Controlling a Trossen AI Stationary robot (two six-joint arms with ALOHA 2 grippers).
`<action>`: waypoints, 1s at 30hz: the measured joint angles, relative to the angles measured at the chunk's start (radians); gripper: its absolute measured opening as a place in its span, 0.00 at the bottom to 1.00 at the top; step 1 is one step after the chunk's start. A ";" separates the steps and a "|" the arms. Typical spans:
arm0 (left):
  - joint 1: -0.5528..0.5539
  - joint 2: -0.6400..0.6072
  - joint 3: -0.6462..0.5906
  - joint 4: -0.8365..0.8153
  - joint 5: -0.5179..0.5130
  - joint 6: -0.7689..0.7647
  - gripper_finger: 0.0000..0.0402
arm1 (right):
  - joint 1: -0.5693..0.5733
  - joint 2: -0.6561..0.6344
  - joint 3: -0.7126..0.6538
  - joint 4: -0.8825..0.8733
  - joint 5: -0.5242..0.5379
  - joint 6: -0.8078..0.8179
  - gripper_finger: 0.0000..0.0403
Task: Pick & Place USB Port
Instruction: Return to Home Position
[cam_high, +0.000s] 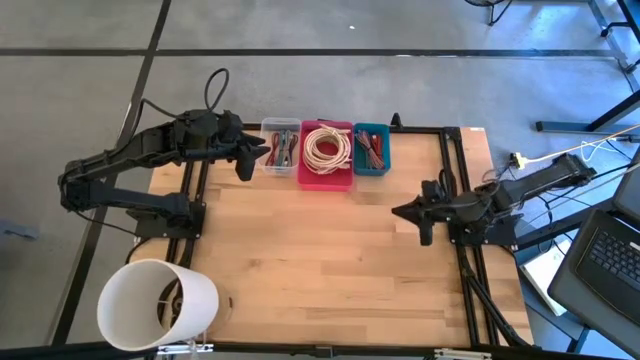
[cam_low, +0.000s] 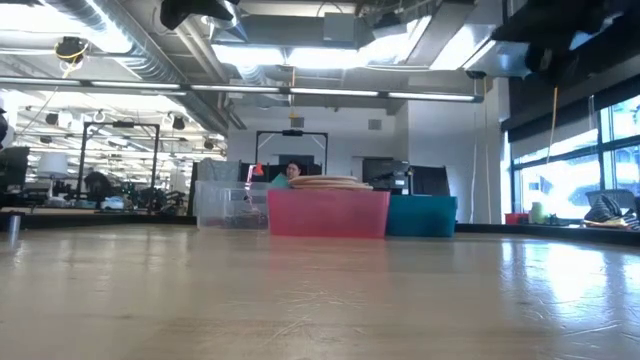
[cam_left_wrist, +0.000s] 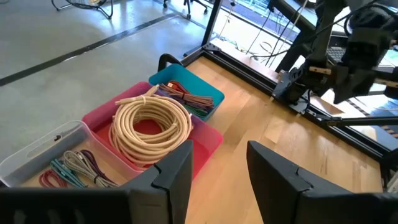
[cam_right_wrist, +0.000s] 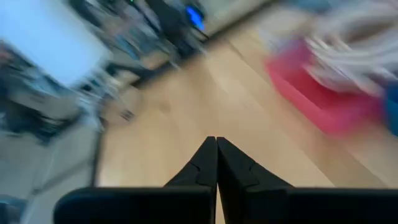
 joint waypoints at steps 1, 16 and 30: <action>0.000 0.000 0.000 0.000 0.000 0.000 0.36 | 0.002 -0.014 -0.043 0.097 -0.001 -0.048 0.00; 0.000 0.000 0.000 0.000 0.000 0.000 0.36 | -0.215 -0.301 -0.490 0.613 -0.278 -0.455 0.00; 0.000 0.000 0.000 0.000 0.000 0.000 0.36 | -0.300 -0.558 -0.578 0.375 -0.498 -0.611 0.00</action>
